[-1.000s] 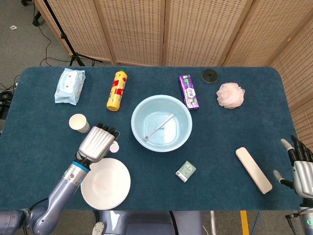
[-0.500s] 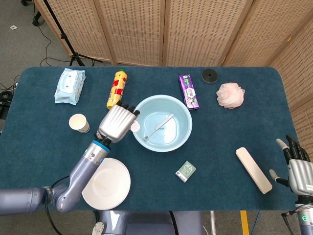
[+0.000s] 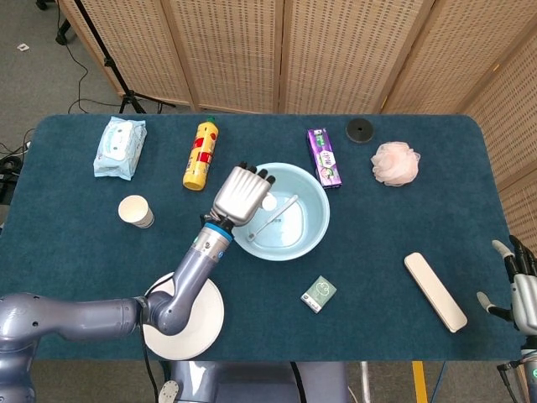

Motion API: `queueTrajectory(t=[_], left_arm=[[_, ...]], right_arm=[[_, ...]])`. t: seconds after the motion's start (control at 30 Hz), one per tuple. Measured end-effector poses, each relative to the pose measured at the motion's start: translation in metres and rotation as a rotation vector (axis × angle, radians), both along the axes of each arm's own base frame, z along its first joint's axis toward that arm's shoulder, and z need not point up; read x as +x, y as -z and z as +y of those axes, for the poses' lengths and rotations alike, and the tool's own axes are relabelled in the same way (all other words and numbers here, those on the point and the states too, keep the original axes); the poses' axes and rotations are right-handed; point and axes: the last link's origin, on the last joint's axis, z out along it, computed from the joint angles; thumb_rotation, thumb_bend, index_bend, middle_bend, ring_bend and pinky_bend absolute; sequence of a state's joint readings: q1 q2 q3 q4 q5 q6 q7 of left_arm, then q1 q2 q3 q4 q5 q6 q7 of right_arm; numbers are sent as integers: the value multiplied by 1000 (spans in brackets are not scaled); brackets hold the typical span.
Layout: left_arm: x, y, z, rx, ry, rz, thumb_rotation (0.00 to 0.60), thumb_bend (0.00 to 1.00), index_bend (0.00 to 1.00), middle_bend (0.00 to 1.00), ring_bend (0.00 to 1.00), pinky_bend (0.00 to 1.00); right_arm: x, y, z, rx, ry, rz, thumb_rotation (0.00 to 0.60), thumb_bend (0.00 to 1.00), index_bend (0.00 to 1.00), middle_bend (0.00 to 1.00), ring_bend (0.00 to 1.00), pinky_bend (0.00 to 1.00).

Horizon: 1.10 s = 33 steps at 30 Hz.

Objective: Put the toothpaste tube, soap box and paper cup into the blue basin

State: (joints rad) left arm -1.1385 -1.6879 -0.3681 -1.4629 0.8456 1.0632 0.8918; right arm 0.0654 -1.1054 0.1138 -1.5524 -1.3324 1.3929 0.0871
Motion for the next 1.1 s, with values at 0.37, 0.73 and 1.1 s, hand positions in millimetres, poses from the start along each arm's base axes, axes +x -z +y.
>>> queueTrajectory(t=[0.37, 0.73, 1.1], left_arm=[[20, 37, 0, -66, 7, -20, 600, 333, 151, 1, 29, 230], [8, 28, -7, -74, -24, -14, 600, 272, 51, 0, 0, 119], [-61, -37, -38, -78, -142, -26, 600, 268, 50, 0, 0, 91]], right_arm=[[-6, 2, -1, 4, 10, 8, 600, 260, 107, 0, 0, 113], [-3, 3, 1, 14, -4, 14, 600, 260, 107, 0, 0, 113], [11, 9, 1, 28, -37, 36, 600, 260, 107, 0, 0, 113]])
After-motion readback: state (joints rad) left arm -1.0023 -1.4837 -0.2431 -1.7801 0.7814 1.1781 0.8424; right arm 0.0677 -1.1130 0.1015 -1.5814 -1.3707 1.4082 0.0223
